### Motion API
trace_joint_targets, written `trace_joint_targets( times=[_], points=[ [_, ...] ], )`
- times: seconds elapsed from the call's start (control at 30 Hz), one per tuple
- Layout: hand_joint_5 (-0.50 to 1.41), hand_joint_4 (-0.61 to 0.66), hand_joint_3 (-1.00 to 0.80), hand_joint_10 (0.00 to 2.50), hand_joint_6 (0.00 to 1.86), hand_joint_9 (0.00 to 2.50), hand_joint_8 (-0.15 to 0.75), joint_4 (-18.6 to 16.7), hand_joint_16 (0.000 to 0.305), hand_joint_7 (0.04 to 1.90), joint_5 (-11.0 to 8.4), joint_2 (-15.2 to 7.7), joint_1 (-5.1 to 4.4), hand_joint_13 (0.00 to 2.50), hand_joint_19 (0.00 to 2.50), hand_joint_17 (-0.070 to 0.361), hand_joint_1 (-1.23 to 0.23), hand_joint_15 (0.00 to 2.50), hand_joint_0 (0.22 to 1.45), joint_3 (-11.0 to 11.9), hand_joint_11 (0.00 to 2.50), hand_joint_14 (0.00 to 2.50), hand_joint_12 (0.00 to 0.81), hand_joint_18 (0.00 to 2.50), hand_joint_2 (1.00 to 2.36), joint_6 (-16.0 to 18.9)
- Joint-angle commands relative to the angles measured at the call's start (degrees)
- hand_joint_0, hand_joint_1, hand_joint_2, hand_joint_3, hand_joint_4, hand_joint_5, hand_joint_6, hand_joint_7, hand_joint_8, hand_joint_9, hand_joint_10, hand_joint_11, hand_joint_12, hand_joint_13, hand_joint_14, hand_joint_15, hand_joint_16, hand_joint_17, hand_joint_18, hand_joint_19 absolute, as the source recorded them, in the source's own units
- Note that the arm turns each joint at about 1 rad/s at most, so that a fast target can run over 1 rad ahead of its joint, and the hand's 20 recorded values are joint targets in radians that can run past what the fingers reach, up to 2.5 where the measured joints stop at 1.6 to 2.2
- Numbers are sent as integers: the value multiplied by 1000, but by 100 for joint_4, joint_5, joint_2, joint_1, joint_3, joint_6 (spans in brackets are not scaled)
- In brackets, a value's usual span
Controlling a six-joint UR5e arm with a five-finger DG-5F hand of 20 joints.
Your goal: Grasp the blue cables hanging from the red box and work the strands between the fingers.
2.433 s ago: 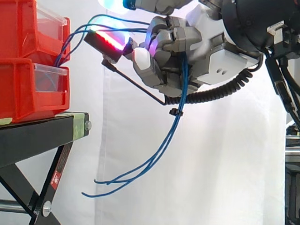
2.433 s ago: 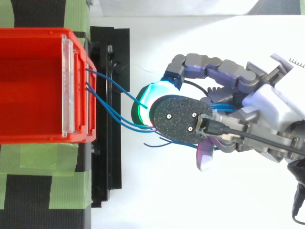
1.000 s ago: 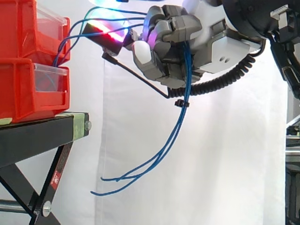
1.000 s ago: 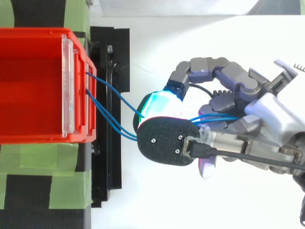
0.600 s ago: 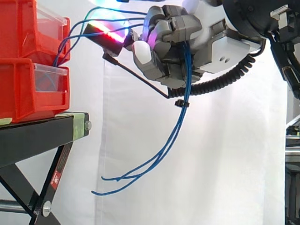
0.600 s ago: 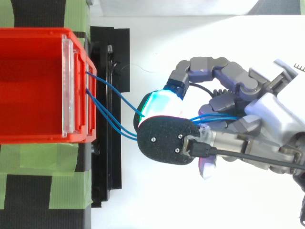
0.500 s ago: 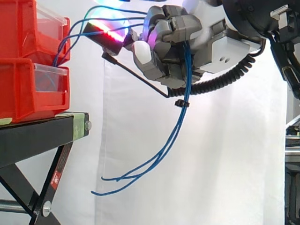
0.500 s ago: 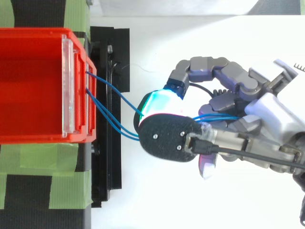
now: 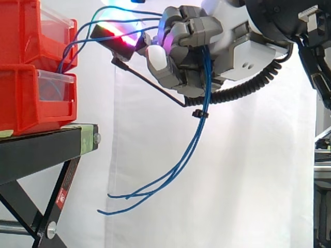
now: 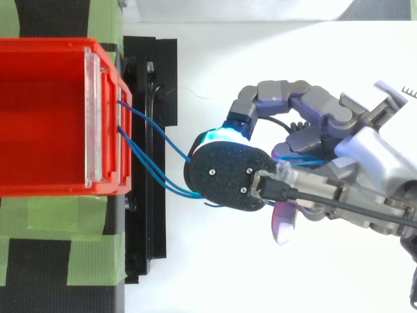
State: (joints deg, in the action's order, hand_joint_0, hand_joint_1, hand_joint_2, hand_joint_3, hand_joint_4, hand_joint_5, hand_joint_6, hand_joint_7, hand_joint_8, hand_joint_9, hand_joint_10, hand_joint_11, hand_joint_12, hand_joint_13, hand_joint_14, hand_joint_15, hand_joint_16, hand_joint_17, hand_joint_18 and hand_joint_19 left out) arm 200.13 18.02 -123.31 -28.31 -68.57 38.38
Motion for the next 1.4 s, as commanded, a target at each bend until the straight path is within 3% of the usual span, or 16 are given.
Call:
trace_joint_targets(
  times=[0.0,0.3,0.37,0.47,0.5,0.67,0.7,0.93,1.1,1.23,1.37],
  points=[
    [171,217,-296,2500,909,1955,524,0,246,1204,0,0,-8,1986,585,185,-728,1614,816,2,2500,2500,623,2500,1005,-6],
    [148,160,-9,2500,1127,1955,524,0,246,1159,0,0,1,1986,585,185,-711,1614,828,-7,2500,2500,623,2500,1004,-6],
    [147,163,-26,2500,1133,1955,524,0,246,1156,0,0,1,1986,585,185,-712,1614,834,2,2500,2500,623,2500,1003,-6],
    [133,192,-383,2500,1013,1955,524,0,246,1180,0,0,1,1986,585,185,-678,1614,797,2,2500,2500,623,2500,1010,-15],
    [140,190,-517,2500,897,1955,524,-9,246,1230,0,0,-8,1986,585,185,-653,1614,770,-7,2500,2500,623,2500,1012,-42],
    [157,188,-665,2500,789,1955,524,-141,246,1276,0,0,-8,1986,585,185,-630,1614,737,2,2500,2500,623,2500,1010,-305],
    [168,192,-718,2500,693,1955,524,-193,246,1307,0,0,1,1986,585,185,-633,1614,726,2,2500,2500,623,2500,1008,-332],
    [118,207,-906,2500,677,1955,524,-281,246,1290,0,0,1,1986,585,185,-691,1614,701,2,2500,2500,623,2500,1003,-402],
    [107,199,-742,2500,672,1955,524,-281,246,1303,0,0,-8,1986,585,185,-737,1614,748,2,2500,2500,623,2500,1008,-402],
    [86,186,-503,2500,765,1955,524,-281,246,1284,0,0,1,1986,585,185,-748,1614,793,2,2500,2500,623,2500,1013,-402],
    [69,202,-419,2500,859,1955,524,-281,246,1225,0,0,-8,1986,585,185,-753,1614,815,2,2500,2500,623,2500,1013,-402]
  ],
)
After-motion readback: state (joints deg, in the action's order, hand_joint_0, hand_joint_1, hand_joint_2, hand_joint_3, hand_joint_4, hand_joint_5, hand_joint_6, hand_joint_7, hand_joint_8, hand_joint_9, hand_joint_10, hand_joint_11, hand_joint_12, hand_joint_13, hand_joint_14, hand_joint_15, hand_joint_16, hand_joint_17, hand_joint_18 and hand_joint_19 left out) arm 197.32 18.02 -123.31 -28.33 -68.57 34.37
